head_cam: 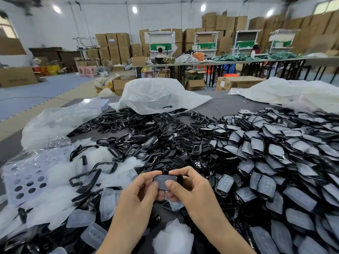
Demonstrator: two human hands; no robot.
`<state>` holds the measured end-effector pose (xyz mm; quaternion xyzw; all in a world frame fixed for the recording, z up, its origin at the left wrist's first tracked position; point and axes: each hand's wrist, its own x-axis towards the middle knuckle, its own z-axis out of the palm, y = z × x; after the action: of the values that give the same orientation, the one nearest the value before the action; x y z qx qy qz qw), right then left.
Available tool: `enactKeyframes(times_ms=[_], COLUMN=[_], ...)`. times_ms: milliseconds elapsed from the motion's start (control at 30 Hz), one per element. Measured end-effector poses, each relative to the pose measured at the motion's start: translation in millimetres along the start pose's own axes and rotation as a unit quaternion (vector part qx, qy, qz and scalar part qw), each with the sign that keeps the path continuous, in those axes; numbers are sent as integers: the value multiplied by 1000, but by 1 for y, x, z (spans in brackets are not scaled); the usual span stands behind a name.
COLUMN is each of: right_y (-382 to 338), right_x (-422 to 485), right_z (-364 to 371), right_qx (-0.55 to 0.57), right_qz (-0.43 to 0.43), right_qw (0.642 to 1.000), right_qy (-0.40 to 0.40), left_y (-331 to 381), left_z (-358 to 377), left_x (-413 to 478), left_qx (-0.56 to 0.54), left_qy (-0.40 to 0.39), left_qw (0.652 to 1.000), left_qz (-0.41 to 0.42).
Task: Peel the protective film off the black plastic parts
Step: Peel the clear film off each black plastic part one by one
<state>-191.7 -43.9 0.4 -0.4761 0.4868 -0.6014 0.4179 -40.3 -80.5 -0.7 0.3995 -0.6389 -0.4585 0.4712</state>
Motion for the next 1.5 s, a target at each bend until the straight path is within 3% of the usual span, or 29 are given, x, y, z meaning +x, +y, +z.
enactKeyframes(times_ms=[367,667,1133,1500], right_y=[0,0,0,2], right_x=[0,-2,-4,-1], right_z=[-2,1,2,-2], right_qx=[-16,-57,-5,13], right_qz=[0,-19,5,-5], right_qw=[1000,998,998,996], right_qy=[9,-20,-66,-89], left_y=[2,5,5,8], left_z=[5,7,9,4], left_x=[-5,-8,-10,-5], left_qx=[-25,28,106,16], left_qy=[1,-4,22,-53], left_qw=[1000,998,992,998], left_qz=[14,61,70,9])
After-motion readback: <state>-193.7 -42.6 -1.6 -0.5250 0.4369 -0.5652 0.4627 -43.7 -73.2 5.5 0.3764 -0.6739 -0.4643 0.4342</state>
